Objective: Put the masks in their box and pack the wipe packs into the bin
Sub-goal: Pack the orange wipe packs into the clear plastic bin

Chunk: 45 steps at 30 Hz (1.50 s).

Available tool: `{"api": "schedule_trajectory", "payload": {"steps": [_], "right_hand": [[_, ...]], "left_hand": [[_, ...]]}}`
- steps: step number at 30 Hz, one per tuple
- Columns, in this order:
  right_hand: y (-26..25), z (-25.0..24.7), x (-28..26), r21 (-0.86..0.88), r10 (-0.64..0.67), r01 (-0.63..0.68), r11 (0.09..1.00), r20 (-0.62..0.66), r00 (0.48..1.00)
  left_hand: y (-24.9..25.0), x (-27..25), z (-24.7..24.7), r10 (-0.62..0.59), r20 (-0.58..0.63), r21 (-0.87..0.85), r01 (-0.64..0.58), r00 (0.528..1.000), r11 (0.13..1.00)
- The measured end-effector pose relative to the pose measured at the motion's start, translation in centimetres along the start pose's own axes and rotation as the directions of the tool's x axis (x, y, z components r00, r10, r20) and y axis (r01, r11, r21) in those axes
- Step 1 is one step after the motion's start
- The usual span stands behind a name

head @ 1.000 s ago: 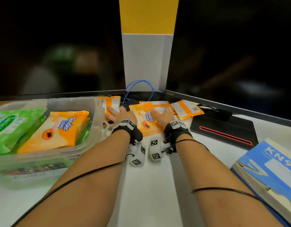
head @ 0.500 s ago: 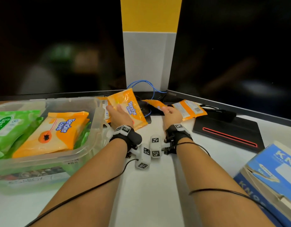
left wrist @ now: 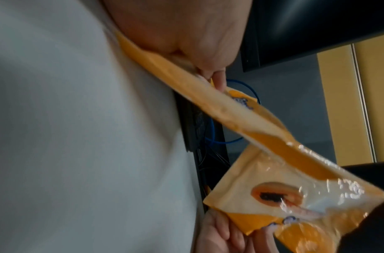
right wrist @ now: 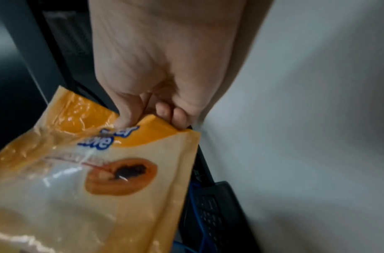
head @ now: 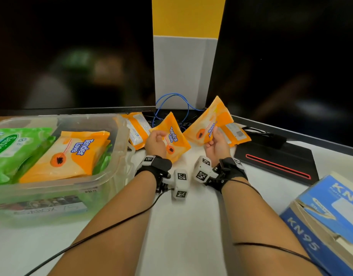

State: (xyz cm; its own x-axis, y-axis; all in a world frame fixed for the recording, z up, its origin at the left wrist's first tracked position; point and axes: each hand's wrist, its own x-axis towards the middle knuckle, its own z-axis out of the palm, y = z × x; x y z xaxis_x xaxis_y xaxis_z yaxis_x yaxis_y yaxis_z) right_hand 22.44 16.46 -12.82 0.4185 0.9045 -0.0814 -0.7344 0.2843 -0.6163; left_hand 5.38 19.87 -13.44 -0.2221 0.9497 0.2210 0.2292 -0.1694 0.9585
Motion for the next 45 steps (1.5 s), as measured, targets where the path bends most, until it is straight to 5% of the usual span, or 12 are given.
{"api": "schedule_trajectory", "payload": {"steps": [5, 10, 12, 14, 17, 20, 22, 24, 30, 34, 41, 45], "right_hand": [[-0.2, -0.7, 0.0, 0.098, 0.018, -0.021, 0.995, 0.031, 0.999], [-0.4, -0.3, -0.1, -0.154, 0.081, -0.075, 0.985, 0.034, 0.996], [0.3, 0.5, -0.2, -0.523, 0.040, -0.003, 0.852, 0.059, 0.997], [1.2, 1.2, -0.3, -0.804, -0.058, 0.116, 0.584, 0.102, 0.993], [2.2, 1.6, -0.5, -0.863, -0.155, 0.191, 0.468, 0.133, 0.979], [2.2, 1.3, 0.0, -0.932, -0.486, 0.240, 0.272, 0.083, 0.870], [1.8, 1.1, 0.2, -0.980, -0.683, 0.129, 0.153, -0.010, 0.730], [1.6, 1.0, 0.3, -0.995, -0.746, 0.044, 0.091, -0.039, 0.664], [1.4, 0.7, 1.7, -0.970, -0.589, -0.236, -0.059, -0.158, 0.793], [1.4, 0.8, 2.1, -0.933, -0.510, -0.329, -0.146, -0.214, 0.833], [0.7, 0.6, 1.4, -0.863, -0.400, -0.320, -0.391, -0.154, 0.904], [-0.7, 1.0, 0.0, -0.818, -0.345, -0.257, -0.515, -0.077, 0.936]], "left_hand": [[0.9, 0.1, -1.0, -0.085, 0.032, -0.137, 0.088, 0.996, 0.987], [1.0, -0.1, -1.1, -0.093, 0.120, -0.207, 0.116, 0.988, 0.971], [1.1, -0.1, -1.0, -0.124, 0.150, -0.220, 0.155, 0.981, 0.963], [1.6, -0.1, -1.0, -0.223, 0.165, -0.260, 0.261, 0.961, 0.930], [1.5, -0.1, -0.7, -0.200, 0.208, -0.183, 0.239, 0.957, 0.954], [1.4, -0.1, -0.9, -0.189, 0.245, -0.077, 0.213, 0.951, 0.974], [1.3, 0.1, -1.1, -0.177, 0.227, -0.116, 0.207, 0.958, 0.971], [1.5, 0.0, -1.3, -0.165, 0.209, -0.209, 0.209, 0.964, 0.955], [1.0, 0.1, -1.3, -0.113, 0.172, -0.310, 0.162, 0.979, 0.937], [0.9, 0.2, -1.3, -0.040, 0.157, -0.182, 0.069, 0.987, 0.981], [0.6, 0.2, -1.3, -0.004, 0.156, -0.042, 0.011, 0.988, 0.999], [0.7, 0.3, -1.3, -0.073, 0.211, -0.068, 0.089, 0.975, 0.994]]}}
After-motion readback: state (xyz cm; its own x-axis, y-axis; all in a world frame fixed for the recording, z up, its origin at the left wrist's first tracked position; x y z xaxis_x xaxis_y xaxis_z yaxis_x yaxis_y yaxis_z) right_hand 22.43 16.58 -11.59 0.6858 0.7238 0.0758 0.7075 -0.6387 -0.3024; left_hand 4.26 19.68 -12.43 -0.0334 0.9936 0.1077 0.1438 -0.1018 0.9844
